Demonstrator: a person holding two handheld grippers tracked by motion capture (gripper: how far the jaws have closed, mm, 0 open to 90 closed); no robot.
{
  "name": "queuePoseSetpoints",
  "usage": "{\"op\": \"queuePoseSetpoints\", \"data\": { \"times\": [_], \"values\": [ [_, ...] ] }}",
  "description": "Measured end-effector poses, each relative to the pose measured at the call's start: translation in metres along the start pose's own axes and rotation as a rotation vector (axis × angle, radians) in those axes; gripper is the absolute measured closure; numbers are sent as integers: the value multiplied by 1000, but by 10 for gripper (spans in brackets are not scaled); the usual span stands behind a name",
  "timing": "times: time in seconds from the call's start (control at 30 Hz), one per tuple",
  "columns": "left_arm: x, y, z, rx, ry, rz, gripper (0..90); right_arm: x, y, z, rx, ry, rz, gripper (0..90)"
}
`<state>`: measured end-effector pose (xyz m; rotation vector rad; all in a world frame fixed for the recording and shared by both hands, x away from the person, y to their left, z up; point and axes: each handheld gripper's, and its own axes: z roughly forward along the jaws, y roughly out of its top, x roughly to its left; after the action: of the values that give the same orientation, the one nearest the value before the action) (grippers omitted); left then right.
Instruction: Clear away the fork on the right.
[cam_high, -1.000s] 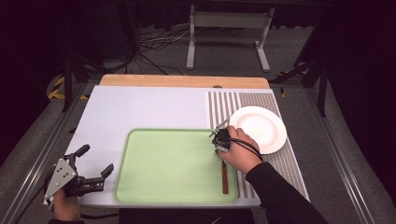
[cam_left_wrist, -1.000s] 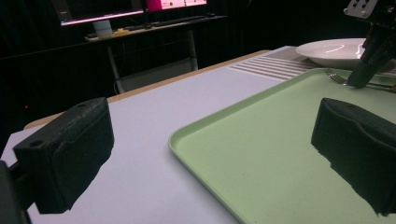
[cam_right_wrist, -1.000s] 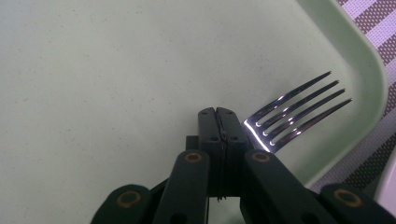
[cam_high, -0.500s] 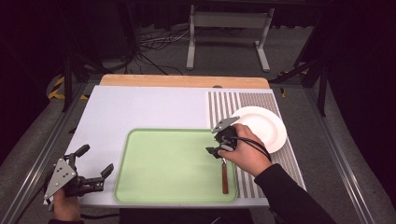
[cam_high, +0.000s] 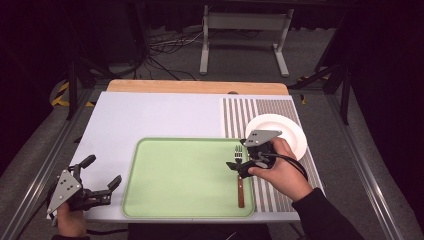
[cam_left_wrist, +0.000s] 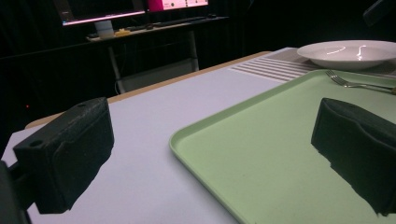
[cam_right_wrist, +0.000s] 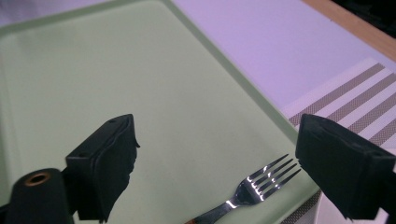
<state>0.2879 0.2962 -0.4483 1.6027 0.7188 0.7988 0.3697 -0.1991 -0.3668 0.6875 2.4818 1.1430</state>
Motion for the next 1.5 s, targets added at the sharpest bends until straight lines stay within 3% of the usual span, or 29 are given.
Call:
{"op": "queuePoseSetpoints", "data": {
  "times": [0.2, 0.33, 0.67, 0.7, 1.0, 1.5],
  "values": [
    [0, 0, 0, -4, 2, -3, 0, -2, -17, -18, -127, 8, 21, 95],
    [0, 0, 0, -4, 3, -1, 0, -5, -33, -31, -206, -9, 28, 79],
    [-1, 0, 0, 1, 4, -3, 0, -15, -66, -47, -335, -67, 35, 59],
    [-1, -1, 1, -1, 5, -5, 0, -17, -72, -50, -369, -75, 44, 59],
    [0, 0, 0, -1, 4, -2, 0, -25, -92, -59, -430, -102, 32, 54],
    [-1, 0, 0, 1, 4, 1, 0, -32, -127, -58, -501, -140, 69, 48]
  ]
}}
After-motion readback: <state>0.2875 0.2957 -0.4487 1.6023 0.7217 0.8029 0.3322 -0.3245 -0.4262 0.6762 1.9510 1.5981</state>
